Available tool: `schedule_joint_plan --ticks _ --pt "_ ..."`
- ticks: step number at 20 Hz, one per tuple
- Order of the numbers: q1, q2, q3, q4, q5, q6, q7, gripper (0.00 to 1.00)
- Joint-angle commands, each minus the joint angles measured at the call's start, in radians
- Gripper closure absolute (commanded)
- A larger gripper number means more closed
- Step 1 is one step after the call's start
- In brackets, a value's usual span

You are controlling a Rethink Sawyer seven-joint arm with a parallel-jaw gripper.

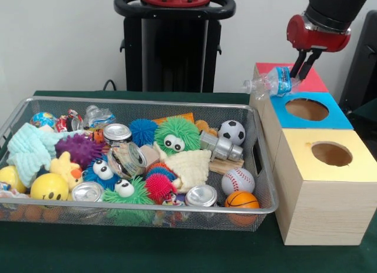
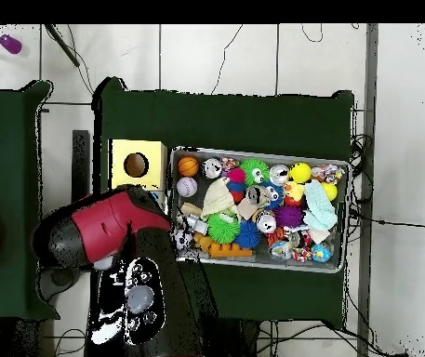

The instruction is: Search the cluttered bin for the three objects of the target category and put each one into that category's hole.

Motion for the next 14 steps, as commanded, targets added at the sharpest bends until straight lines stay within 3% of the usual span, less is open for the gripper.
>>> schedule_joint_plan --ticks 1,14 --pt "0.018 0.071 -0.084 -0.090 0.048 0.116 0.278 1.00" --pt "0.063 0.094 -0.141 -0.115 0.085 0.117 0.265 1.00"
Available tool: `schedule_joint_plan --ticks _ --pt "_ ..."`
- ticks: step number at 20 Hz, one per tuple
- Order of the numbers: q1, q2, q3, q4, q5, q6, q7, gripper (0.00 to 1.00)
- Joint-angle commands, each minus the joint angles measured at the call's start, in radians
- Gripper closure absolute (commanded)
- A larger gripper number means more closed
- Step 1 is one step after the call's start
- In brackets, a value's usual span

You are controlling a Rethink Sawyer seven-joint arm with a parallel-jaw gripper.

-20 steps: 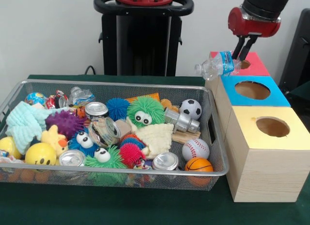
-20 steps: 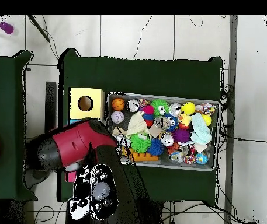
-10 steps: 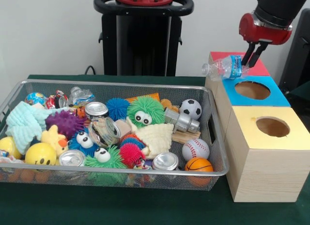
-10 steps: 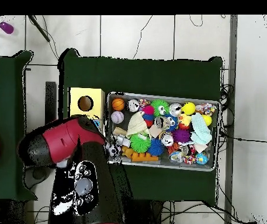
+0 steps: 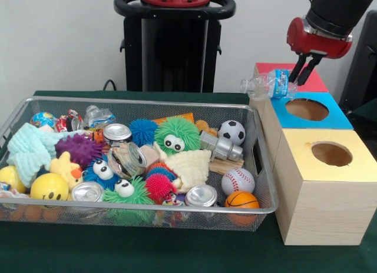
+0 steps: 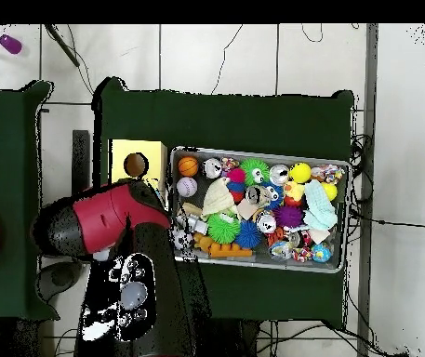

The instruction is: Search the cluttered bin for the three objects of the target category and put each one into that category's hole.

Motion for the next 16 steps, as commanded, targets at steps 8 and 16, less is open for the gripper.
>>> schedule_joint_plan --ticks 8,16 --pt "0.036 0.067 -0.082 -0.061 0.054 0.101 0.236 1.00" --pt "0.098 0.130 -0.125 -0.157 0.095 0.163 0.299 1.00"
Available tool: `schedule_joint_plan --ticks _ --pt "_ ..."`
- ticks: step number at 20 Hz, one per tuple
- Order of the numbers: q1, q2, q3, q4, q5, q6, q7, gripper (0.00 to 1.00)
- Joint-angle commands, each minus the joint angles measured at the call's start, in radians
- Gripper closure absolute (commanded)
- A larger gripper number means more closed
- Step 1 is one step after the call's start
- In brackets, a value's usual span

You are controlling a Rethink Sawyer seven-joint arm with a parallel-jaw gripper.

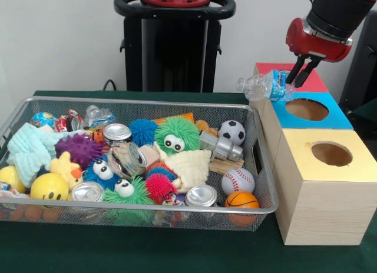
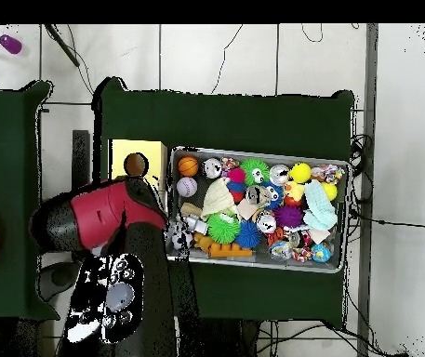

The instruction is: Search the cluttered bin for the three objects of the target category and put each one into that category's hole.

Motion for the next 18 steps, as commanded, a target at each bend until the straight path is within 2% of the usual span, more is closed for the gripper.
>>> schedule_joint_plan --ticks 1,10,18 --pt "0.036 0.092 -0.035 -0.104 0.053 0.145 0.301 1.00" --pt "0.076 0.102 -0.064 -0.160 0.113 0.207 0.301 1.00" --pt "0.107 0.124 -0.099 -0.188 0.143 0.216 0.307 1.00"
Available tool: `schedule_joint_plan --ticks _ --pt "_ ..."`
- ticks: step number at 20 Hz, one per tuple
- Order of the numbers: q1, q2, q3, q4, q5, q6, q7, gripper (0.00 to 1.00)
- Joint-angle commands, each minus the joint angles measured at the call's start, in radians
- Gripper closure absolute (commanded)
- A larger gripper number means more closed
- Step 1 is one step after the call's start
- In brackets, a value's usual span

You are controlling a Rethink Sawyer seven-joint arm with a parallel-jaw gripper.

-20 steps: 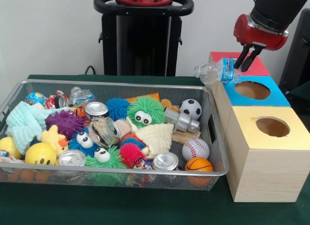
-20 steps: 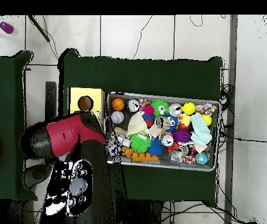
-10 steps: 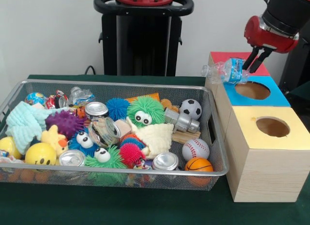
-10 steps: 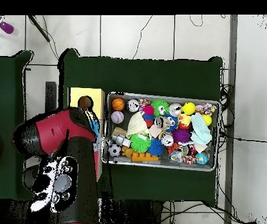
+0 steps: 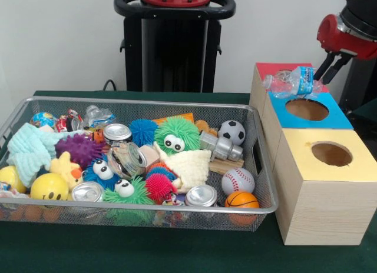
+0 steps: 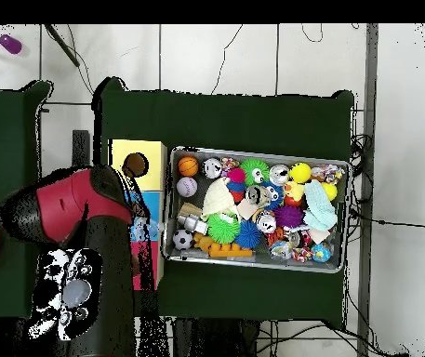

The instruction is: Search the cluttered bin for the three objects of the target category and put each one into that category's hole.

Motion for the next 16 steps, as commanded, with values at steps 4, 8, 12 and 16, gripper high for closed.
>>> schedule_joint_plan --ticks 4,8,12,16 --pt "0.007 0.069 -0.040 -0.064 0.057 0.081 0.309 1.00" --pt "0.014 0.076 -0.052 -0.058 0.058 0.044 0.296 1.00" --pt "0.015 0.084 -0.063 -0.049 0.057 -0.011 0.289 1.00" --pt "0.010 0.083 -0.067 -0.020 0.061 -0.063 0.279 1.00"
